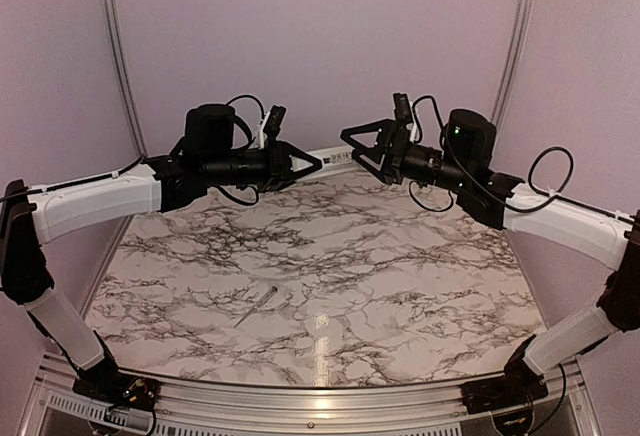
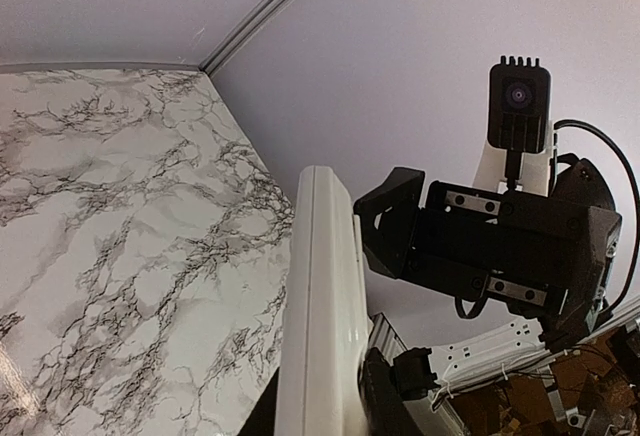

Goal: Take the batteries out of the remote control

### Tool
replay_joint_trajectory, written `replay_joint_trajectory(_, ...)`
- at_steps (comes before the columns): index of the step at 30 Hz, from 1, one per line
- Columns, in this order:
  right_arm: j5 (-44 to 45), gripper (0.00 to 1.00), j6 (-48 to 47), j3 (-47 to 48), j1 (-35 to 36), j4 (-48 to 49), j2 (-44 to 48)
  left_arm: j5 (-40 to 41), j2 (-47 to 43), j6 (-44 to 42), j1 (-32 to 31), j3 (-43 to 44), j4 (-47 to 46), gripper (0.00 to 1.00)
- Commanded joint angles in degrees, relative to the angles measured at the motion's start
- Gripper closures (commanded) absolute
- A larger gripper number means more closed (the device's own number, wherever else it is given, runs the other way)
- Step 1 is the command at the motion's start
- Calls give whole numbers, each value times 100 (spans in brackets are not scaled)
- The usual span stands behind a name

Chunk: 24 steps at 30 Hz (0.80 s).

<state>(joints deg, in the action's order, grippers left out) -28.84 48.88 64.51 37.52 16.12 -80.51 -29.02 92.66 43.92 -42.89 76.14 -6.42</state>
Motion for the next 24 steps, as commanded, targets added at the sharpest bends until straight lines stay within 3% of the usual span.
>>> replay_joint_trajectory(1,-885,2,397,-322,203,-171,-208,-1262,-436,-334,-338,272,-1182,100)
replay_joint_trajectory(24,-1178,2,651,-616,241,376,46,-1438,-575,-394,-340,147,-1332,100)
